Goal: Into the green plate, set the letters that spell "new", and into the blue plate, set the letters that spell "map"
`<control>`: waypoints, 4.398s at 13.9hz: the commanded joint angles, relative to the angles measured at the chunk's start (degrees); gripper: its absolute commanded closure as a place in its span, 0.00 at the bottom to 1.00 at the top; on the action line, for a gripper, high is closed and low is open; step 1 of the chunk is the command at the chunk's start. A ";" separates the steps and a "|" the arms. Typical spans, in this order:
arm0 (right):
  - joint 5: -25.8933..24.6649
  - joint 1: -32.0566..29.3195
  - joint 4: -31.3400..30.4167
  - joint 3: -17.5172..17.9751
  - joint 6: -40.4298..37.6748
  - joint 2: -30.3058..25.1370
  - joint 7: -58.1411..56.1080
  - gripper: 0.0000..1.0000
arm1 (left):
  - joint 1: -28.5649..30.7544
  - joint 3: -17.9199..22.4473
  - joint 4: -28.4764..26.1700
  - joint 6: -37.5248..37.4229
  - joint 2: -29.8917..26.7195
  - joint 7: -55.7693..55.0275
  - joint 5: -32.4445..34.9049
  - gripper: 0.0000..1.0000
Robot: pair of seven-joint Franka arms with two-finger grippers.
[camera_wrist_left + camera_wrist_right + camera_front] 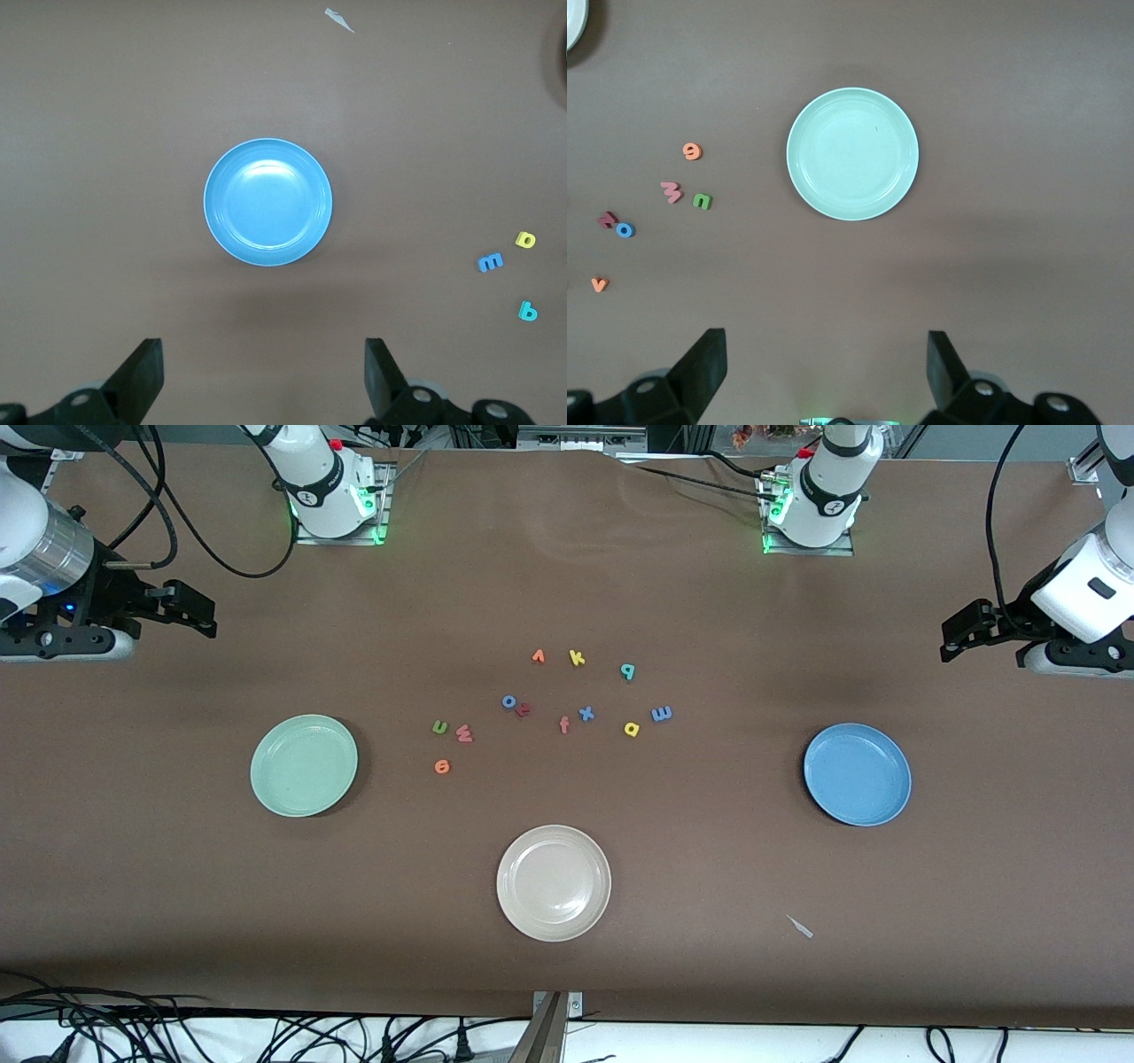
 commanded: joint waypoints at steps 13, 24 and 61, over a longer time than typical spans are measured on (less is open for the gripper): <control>0.82 -0.15 0.30 0.69 -0.26 -0.34 1.08 0.00 | 0.50 -0.10 -0.68 0.70 -0.57 1.43 -1.42 0.00; 0.91 -0.15 -0.06 0.69 0.70 -0.34 0.81 0.00 | 0.50 -0.10 -0.68 0.70 -0.48 1.43 -1.42 0.00; 0.99 -0.15 -2.07 0.69 1.58 -1.40 0.64 0.00 | 0.41 -0.19 -0.77 0.53 -0.48 1.43 -1.42 0.00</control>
